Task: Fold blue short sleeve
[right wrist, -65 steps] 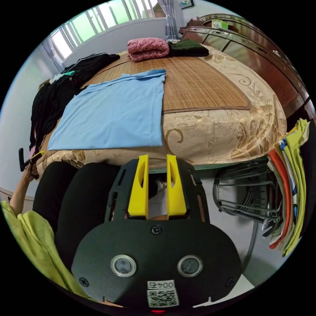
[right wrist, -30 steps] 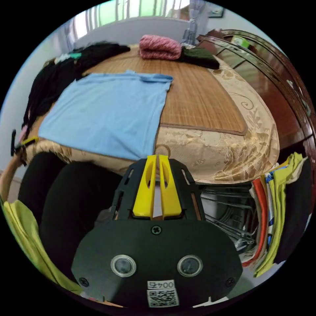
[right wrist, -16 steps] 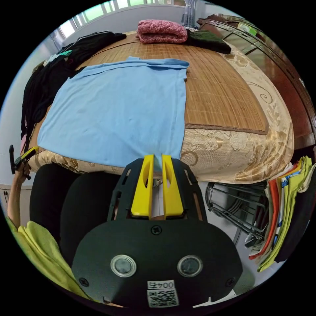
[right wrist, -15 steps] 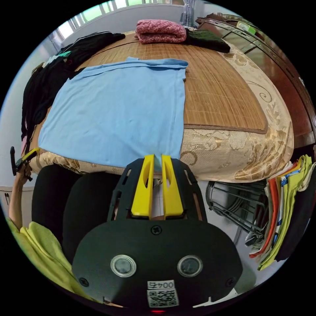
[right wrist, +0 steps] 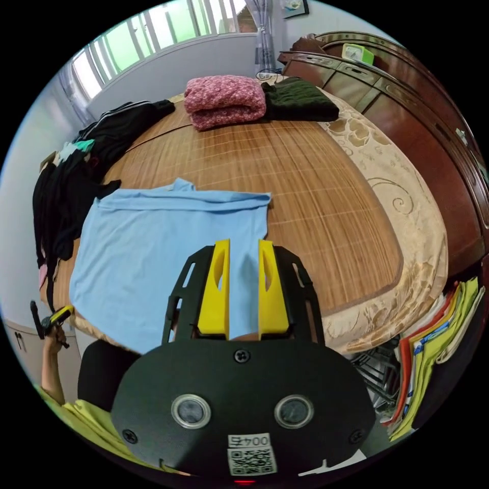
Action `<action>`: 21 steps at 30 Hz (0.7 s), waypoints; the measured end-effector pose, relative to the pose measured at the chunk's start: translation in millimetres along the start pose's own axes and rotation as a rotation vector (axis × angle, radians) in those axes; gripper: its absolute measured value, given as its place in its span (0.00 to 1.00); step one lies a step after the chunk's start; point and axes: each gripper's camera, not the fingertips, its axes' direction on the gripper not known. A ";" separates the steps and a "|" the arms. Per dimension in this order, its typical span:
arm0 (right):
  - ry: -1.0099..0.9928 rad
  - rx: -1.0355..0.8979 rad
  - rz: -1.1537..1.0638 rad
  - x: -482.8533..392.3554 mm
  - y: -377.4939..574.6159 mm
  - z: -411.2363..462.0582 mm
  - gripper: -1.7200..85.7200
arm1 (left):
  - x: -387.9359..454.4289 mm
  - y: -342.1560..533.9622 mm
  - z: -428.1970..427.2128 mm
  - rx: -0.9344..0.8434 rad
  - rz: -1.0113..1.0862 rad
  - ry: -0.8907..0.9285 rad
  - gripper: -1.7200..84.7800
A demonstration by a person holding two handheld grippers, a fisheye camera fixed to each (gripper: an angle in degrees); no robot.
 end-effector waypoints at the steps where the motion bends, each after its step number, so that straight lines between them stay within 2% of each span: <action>1: 0.020 -0.018 -0.003 2.2 -17.2 8.1 0.13 | -1.6 -1.7 -0.1 0.000 -0.003 0.007 0.03; 9: 0.190 -0.181 -0.196 -6.5 -105.9 59.4 0.14 | -4.8 -21.5 -0.9 -0.045 0.030 0.015 0.03; 13: 0.141 -0.189 -0.244 -11.6 -142.8 67.3 0.03 | -3.4 -28.9 -1.5 -0.048 0.032 0.006 0.03; 18: 0.145 -0.169 -0.112 -7.3 -191.8 80.9 0.02 | -3.9 -36.1 -2.1 -0.041 0.020 0.013 0.03; 21: 0.080 -0.224 0.068 12.0 -215.0 94.9 0.06 | -3.4 -42.0 -2.5 -0.044 0.020 0.016 0.03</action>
